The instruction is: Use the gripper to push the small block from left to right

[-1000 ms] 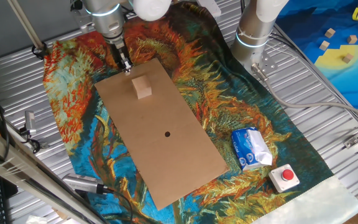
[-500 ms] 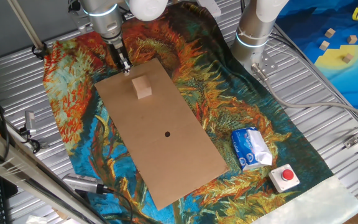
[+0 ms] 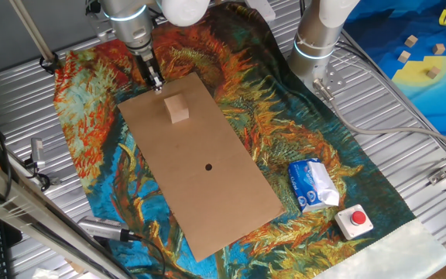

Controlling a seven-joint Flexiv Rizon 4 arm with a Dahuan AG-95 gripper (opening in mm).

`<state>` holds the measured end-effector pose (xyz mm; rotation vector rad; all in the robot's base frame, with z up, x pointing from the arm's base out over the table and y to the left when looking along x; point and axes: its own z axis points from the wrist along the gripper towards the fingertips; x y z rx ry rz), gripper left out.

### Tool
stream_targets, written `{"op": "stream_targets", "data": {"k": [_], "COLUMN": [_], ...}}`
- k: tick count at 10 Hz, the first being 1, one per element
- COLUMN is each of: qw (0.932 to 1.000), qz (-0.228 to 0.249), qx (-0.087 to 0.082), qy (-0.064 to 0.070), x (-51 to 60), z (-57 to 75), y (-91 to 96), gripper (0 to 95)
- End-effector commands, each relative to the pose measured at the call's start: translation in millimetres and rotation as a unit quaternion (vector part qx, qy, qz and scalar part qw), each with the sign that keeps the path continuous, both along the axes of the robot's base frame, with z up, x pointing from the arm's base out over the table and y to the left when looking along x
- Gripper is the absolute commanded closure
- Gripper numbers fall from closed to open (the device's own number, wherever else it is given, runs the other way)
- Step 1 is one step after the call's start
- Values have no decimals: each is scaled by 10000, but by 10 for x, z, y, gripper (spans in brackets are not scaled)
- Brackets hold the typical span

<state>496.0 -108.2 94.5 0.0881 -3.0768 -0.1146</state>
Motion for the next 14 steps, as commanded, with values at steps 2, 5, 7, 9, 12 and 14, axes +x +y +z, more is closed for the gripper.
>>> {"op": "stream_targets", "data": {"k": [2, 5, 7, 9, 12, 14], "qw": [10000, 10000, 10000, 9999, 10000, 9995], "qz": [-23, -18, 5, 24, 87, 169], "qx": [-4, 11, 17, 20, 7, -5], "qy": [-2, -7, -44, -130, -32, 270], "x": [-3, -3, -3, 55, 412, 672], "z": [0, 0, 0, 31, 389, 672], "y": [-1, -1, -1, -35, -215, -275], "gripper": [950, 950, 950, 950, 950, 950]}}
